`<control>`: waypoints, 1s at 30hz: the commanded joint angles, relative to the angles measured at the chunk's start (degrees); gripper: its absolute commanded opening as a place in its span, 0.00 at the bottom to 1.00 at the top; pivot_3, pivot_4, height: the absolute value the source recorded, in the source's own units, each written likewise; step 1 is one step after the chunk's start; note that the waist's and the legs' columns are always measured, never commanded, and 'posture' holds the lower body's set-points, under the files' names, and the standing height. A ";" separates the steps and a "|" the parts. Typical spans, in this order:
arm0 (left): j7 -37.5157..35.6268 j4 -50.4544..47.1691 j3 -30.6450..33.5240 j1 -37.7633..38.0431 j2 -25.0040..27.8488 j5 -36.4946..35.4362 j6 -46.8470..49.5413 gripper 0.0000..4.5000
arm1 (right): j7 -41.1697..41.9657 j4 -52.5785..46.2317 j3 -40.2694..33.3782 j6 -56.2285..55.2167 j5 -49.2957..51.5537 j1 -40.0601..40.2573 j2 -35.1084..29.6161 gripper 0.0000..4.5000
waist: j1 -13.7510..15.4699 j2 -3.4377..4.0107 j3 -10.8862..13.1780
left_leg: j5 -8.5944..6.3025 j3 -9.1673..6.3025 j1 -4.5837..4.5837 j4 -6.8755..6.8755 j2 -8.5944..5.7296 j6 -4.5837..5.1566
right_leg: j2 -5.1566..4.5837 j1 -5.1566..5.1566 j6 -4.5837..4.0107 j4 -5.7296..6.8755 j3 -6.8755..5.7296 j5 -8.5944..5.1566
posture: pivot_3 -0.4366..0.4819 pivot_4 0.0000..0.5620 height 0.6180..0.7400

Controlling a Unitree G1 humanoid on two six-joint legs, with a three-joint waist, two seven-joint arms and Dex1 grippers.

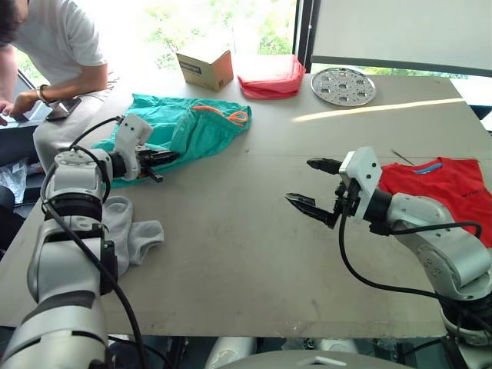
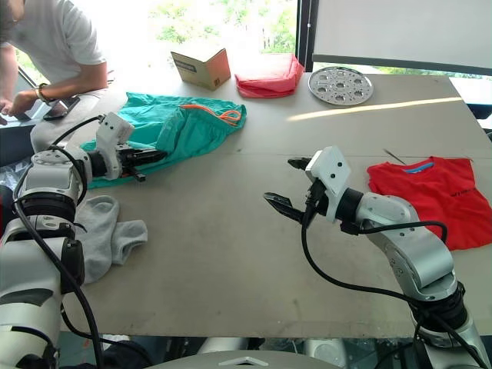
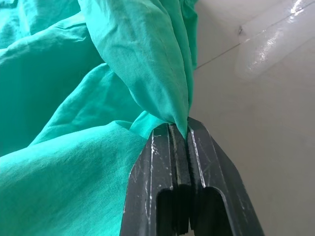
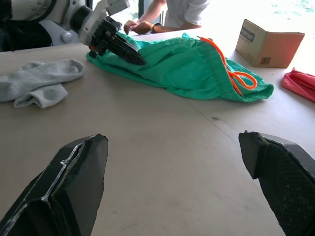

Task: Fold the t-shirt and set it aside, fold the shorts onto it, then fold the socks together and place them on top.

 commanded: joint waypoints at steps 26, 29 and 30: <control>-0.31 -78.48 -5.46 46.16 1.58 -18.75 16.98 0.17 | 14.81 1.87 0.47 -4.29 0.48 -0.49 -13.70 1.00 | 0.54 0.11 -0.02 | -0.11 0.69 0.28 -0.17 0.22 0.18 | 0.06 0.14 -0.15 -0.20 0.72 0.09 | 0.48 0.27 1.00; 1.16 -80.94 -0.69 50.45 1.70 -20.91 16.19 0.46 | 16.75 5.90 7.17 -7.81 -5.20 -5.96 -12.88 1.00 | 0.68 0.11 -0.01 | -0.09 0.85 0.29 -0.16 0.23 0.15 | 0.06 0.11 -0.14 -0.26 0.69 0.09 | 0.48 0.27 1.00; 2.45 -82.73 2.27 52.49 1.25 -22.67 17.13 0.57 | 16.91 8.79 9.90 -9.54 -7.95 -8.81 -11.59 1.00 | 0.57 0.09 -0.01 | -0.09 0.84 0.27 -0.17 0.23 0.15 | 0.06 0.10 -0.15 -0.28 0.67 0.09 | 0.48 0.27 1.00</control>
